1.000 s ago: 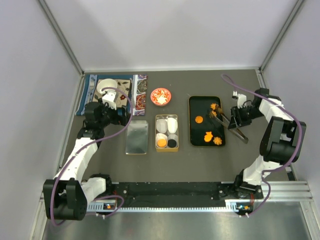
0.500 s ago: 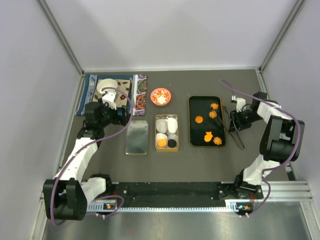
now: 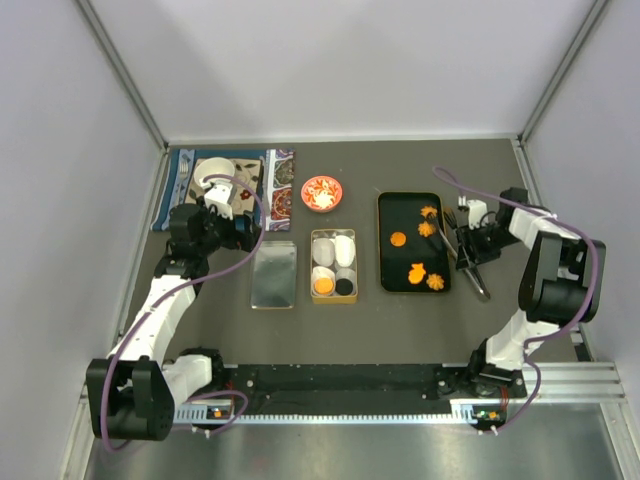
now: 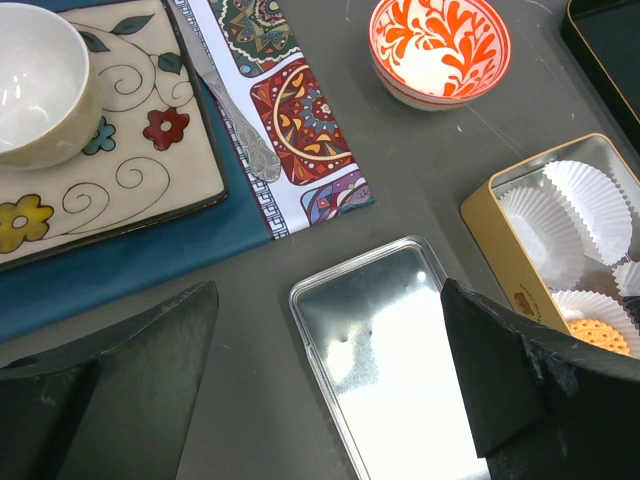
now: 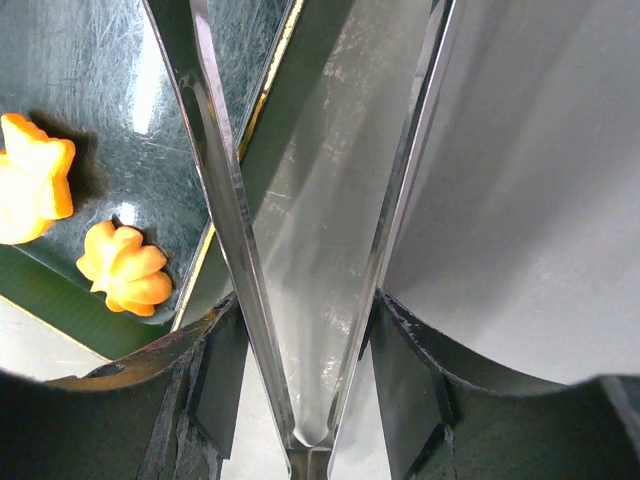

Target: Pack the cookies

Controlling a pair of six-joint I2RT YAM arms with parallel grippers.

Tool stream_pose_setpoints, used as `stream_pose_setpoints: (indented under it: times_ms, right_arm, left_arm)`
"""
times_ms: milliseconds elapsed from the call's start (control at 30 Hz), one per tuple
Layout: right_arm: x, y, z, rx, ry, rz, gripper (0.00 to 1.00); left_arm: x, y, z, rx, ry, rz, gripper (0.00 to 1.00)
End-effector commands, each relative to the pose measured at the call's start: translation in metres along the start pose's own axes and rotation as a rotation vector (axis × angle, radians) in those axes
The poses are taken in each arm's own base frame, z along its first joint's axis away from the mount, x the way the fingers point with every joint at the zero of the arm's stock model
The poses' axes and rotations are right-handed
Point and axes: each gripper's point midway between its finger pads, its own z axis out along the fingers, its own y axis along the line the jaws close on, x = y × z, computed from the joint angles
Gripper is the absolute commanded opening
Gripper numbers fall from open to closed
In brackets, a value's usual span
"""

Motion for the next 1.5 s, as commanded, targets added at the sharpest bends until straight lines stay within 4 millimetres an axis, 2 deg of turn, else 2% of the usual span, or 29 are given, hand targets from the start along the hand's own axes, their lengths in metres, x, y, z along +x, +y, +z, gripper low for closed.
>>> stream_pose_setpoints:
  times_ms: [0,200,400,633,867,1200,1467]
  right_arm:
    - [0.000,-0.002,0.004,0.045,-0.002,-0.039,0.50]
    - [0.003,0.001,0.007,0.060,0.002,-0.052,0.50]
    - [-0.003,0.004,-0.002,0.076,-0.029,-0.059,0.42]
    - [-0.021,0.018,-0.037,0.087,-0.098,-0.083,0.41]
    - [-0.039,0.033,-0.081,0.124,-0.175,-0.128,0.41]
    - [-0.046,0.058,-0.112,0.123,-0.223,-0.177,0.42]
    - [-0.047,0.068,-0.124,0.122,-0.244,-0.194,0.43]
  left_arm:
    - [-0.011,-0.001,0.002,0.007,-0.034,0.022,0.99]
    - [-0.010,0.000,0.002,0.003,-0.031,0.021,0.99]
    - [-0.012,0.000,0.000,0.004,-0.038,0.023,0.99]
    - [-0.012,0.000,0.000,0.004,-0.038,0.027,0.99]
    - [-0.013,-0.001,0.000,0.005,-0.041,0.025,0.99]
    - [-0.016,-0.002,-0.003,0.009,-0.048,0.028,0.99]
    - [-0.017,-0.003,-0.003,0.009,-0.053,0.029,0.99]
